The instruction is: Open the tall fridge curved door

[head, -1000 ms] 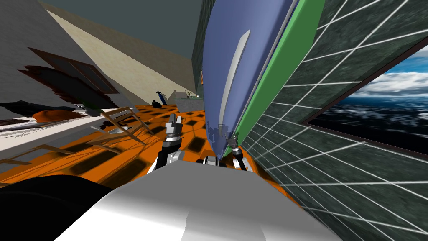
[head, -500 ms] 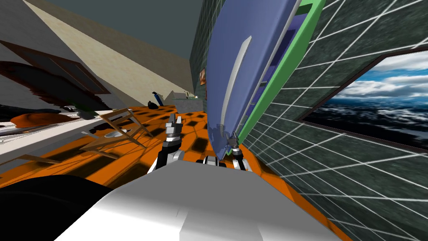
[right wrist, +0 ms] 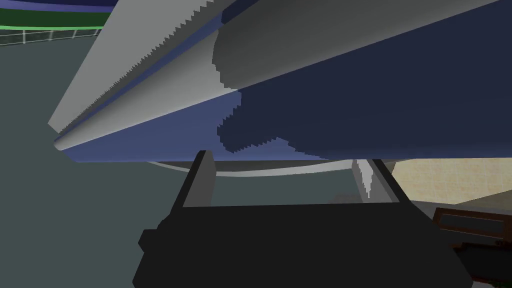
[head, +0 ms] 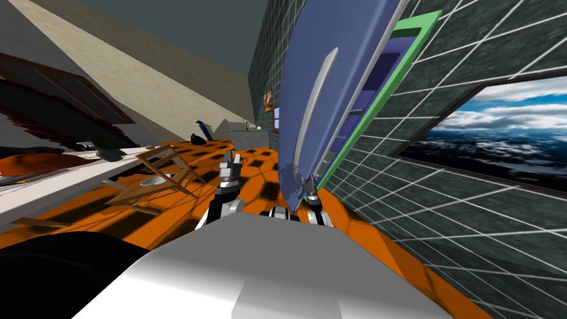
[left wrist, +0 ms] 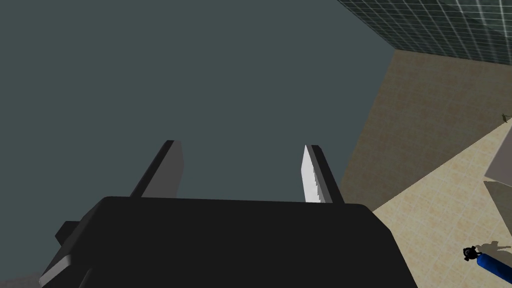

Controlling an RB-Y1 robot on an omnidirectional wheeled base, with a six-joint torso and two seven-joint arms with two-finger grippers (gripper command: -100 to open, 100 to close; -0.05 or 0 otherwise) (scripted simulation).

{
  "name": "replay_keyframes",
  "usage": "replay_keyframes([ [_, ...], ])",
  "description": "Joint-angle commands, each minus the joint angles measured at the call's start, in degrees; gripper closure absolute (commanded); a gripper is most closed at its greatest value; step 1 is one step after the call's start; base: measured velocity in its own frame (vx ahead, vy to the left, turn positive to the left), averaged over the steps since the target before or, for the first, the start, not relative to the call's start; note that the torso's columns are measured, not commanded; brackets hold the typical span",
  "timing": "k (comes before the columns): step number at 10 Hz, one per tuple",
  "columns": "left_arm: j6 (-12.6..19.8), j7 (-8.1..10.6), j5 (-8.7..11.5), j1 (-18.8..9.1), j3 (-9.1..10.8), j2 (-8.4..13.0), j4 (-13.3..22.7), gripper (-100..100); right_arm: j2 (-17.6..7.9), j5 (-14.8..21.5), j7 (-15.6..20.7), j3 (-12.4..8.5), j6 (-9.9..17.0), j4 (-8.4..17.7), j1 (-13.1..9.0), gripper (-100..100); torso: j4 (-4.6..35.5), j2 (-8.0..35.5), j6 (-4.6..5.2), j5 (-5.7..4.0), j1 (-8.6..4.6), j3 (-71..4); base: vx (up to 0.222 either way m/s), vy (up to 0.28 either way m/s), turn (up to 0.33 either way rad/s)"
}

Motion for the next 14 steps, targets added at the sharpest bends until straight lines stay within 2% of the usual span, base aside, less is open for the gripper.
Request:
replay_keyframes([
  [1, 0.0, 0.00, 0.0, 0.0, 0.00, 0.0, 0.0, 0, 1.3, -0.2, 1.6, -0.4, 1.8, -1.0, 0.4, 100, 0.0, 0.0, 0.06, -0.02, -0.07, 0.0, -0.056, 0.316, -0.067],
  [2, 0.0, 0.00, 0.0, 0.0, 0.00, 0.0, 0.0, 0, 2.0, -0.4, 2.5, -0.8, 2.6, -1.6, 0.8, 100, 0.0, -0.1, -0.06, -0.02, -0.28, 0.0, -0.075, 0.300, -0.073],
  [3, 0.0, 0.00, 0.0, 0.0, 0.01, 0.0, 0.0, 0, 1.7, -0.5, 1.9, -0.7, 1.8, -1.3, 1.0, 100, 0.0, 0.0, 0.00, -0.04, -0.27, 0.0, -0.056, 0.145, -0.056],
  [4, 0.0, 0.00, 0.0, 0.0, 0.02, 0.0, 0.0, 0, 1.0, -2.4, 3.2, -1.6, 2.0, 0.1, -0.2, 100, 0.1, 0.1, 0.13, -0.09, -0.77, 0.0, -0.029, 0.236, -0.112],
  [5, 0.0, 0.00, 0.0, 0.0, 0.01, 0.0, 0.0, 0, 1.0, -2.4, 3.2, -1.6, 2.0, 0.1, -0.2, 100, 0.0, 0.1, 0.19, -0.14, -0.34, 0.1, -0.035, 0.270, -0.088],
  [6, 0.0, 0.00, 0.0, 0.0, 0.01, 0.0, 0.0, 0, 0.0, -4.2, 4.4, -2.5, 2.3, 1.6, -1.6, 100, -0.1, 0.1, 0.08, -0.12, -0.23, 0.1, -0.064, 0.333, -0.081],
  [7, 0.0, 0.00, 0.0, 0.0, 0.00, 0.0, 0.0, 0, 0.0, -4.2, 4.4, -2.5, 2.3, 1.6, -1.6, 100, -0.1, 0.0, 0.00, -0.10, 0.00, 0.1, -0.045, 0.302, -0.039],
  [9, 0.0, 0.00, 0.0, 0.0, 0.00, 0.0, 0.0, 0, -1.8, -7.9, 6.9, -4.2, 2.7, 4.7, -4.4, 100, -0.1, -0.3, -0.07, -0.09, -0.18, -0.1, -0.021, 0.371, -0.110],
  [10, 0.0, 0.00, 0.0, 0.0, 0.00, 0.0, 0.0, 0, -1.8, -7.9, 6.9, -4.2, 2.7, 4.7, -4.4, 100, -0.1, -0.4, -0.14, -0.08, -0.05, -0.2, -0.029, 0.386, -0.080],
  [12, 0.0, 0.00, 0.0, 0.0, 0.00, 0.0, 0.0, 0, -3.7, -11.5, 9.3, -5.9, 3.2, 7.7, -7.2, 100, -0.1, -0.5, -0.34, -0.08, -0.18, -0.3, -0.070, 0.390, -0.086],
  [13, 0.0, 0.00, 0.0, 0.0, 0.00, 0.0, 0.0, 0, -3.7, -11.5, 9.3, -5.9, 3.2, 7.7, -7.2, 100, -0.1, -0.5, -0.29, -0.04, -0.15, -0.3, -0.024, 0.379, -0.066],
  [14, 0.0, 0.00, 0.0, 0.0, 0.00, 0.0, 0.0, 0, -4.6, -13.3, 10.6, -6.7, 3.4, 9.2, -8.6, 100, 0.0, -0.6, -0.38, -0.01, -0.21, -0.4, -0.073, 0.394, -0.068],
])
